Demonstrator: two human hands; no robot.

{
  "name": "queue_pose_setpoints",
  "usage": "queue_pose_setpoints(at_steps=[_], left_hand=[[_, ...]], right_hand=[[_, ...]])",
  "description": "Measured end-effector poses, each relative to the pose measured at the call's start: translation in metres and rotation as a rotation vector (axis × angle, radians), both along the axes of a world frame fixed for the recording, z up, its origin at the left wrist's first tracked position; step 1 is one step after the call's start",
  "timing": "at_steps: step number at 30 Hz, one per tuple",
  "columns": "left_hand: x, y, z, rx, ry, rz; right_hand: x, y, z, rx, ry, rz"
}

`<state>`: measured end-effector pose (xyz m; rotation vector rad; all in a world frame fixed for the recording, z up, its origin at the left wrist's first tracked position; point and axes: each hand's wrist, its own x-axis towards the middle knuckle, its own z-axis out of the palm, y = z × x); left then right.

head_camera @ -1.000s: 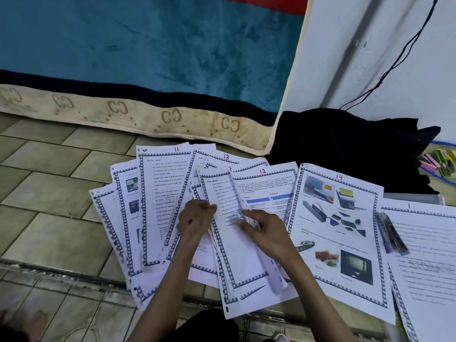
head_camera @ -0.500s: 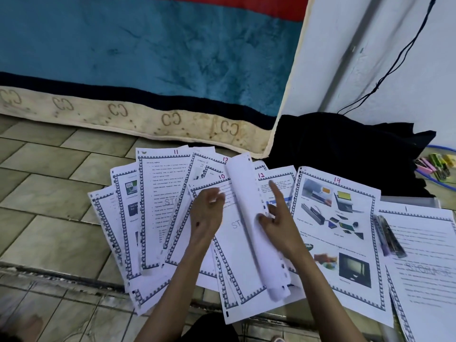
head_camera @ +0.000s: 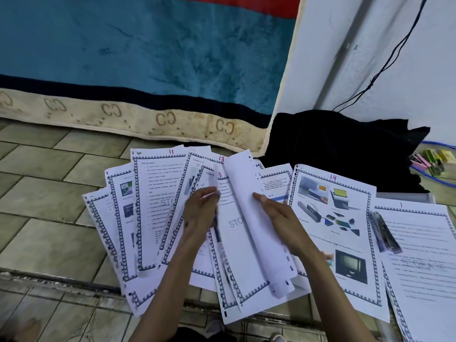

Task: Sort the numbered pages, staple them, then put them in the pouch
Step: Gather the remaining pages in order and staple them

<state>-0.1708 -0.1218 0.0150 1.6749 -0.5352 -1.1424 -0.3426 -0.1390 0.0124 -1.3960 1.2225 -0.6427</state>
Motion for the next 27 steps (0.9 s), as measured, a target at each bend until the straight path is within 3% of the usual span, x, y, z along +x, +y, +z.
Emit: queue_pose_setpoints(at_steps=[3,7,9,13,15,19,27], left_hand=[[-0.023,-0.002,0.009,-0.089,0.228,-0.036],[-0.037,-0.002,0.01,-0.143,0.315,-0.153],[-0.03,0.001,0.006,-0.114,0.254,-0.132],[-0.009,0.009,-0.008,0.005,-0.12,-0.068],[0.0,0.012,-0.012,0.053,-0.204,-0.039],[0.015,0.015,-0.019,0.085,-0.204,-0.01],[0.019,0.012,-0.025,0.175,0.006,-0.007]], right_hand=[[0.006,0.004,0.002,-0.033,0.079,0.104],[0.006,0.006,-0.002,-0.152,0.164,0.132],[0.0,0.007,0.002,-0.237,0.208,0.112],[-0.018,0.006,0.013,-0.324,0.261,0.063],[-0.029,0.0,0.016,-0.339,0.32,0.025],[-0.045,-0.009,0.018,-0.328,0.443,-0.045],[-0.057,-0.014,0.027,-0.333,0.495,-0.091]])
